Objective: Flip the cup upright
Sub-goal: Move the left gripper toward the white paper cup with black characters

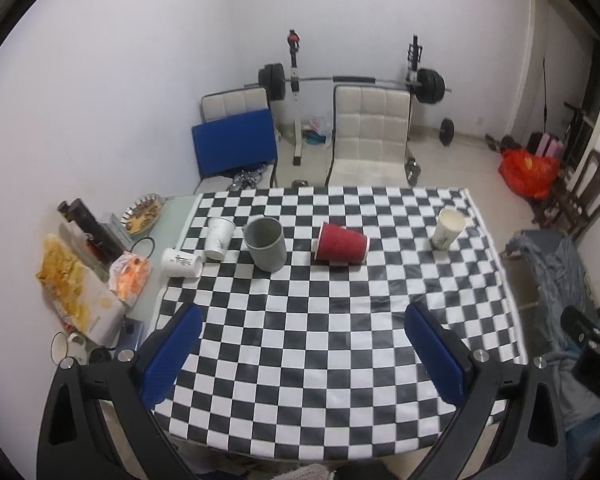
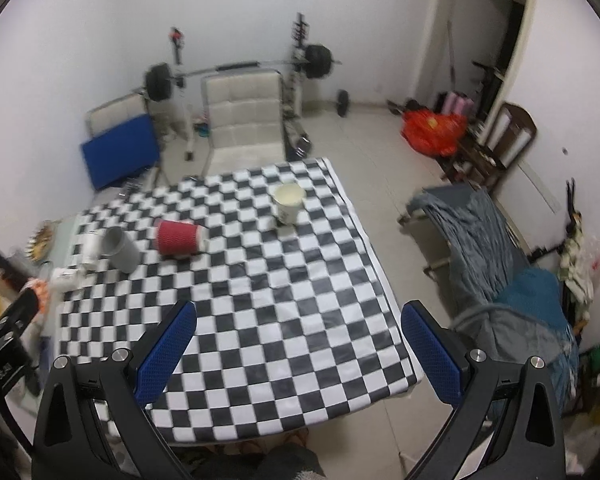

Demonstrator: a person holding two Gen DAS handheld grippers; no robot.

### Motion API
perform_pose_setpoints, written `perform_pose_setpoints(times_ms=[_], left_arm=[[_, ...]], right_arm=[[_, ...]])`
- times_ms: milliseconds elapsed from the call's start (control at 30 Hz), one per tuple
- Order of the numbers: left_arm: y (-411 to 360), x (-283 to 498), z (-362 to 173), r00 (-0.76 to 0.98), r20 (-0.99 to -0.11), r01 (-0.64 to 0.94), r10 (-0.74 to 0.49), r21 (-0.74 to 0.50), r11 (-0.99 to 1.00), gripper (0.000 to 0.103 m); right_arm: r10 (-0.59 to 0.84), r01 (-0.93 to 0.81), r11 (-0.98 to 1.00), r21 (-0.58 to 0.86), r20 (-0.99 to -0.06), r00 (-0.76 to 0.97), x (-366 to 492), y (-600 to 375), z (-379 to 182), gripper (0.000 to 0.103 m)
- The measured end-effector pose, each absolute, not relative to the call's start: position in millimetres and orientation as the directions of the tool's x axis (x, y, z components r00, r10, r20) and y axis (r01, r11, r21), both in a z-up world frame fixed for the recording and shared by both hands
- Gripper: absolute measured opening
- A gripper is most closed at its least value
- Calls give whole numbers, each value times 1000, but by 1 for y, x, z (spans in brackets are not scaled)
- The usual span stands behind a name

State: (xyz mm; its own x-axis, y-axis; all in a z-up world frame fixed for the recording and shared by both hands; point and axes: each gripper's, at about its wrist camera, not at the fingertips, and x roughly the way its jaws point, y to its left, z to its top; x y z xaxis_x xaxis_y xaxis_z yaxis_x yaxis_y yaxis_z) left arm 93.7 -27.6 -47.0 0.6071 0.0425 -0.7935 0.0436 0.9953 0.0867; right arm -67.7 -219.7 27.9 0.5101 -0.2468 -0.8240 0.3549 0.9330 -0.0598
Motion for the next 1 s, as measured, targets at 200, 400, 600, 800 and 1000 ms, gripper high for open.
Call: perform_pose_setpoints(times_ms=[200,400,600,800,1000], left_arm=[[-51,109,-111,557,-830,107,39,119,987,103],[-86,132,-157,498,-866,122,46,123,985,103],[-130,168,-192,454,-889,99,64,122,988,103],[-170,208,-225,413,-908,83,70,114,990,103],[-200,241,-256,399,-914,97,73,121,988,103]], right_arm=[[-274,421,903,-87,-870,409,-36,-258,-52,103],[-269,428,898,-100,-895,356,-4,-293,-115,103],[-239,407,907,-106,-926,291,39,-337,-168,103],[-210,382,918,-108,-949,234,83,-381,-212,103],[-193,356,928,-112,-960,201,121,-411,-248,103]])
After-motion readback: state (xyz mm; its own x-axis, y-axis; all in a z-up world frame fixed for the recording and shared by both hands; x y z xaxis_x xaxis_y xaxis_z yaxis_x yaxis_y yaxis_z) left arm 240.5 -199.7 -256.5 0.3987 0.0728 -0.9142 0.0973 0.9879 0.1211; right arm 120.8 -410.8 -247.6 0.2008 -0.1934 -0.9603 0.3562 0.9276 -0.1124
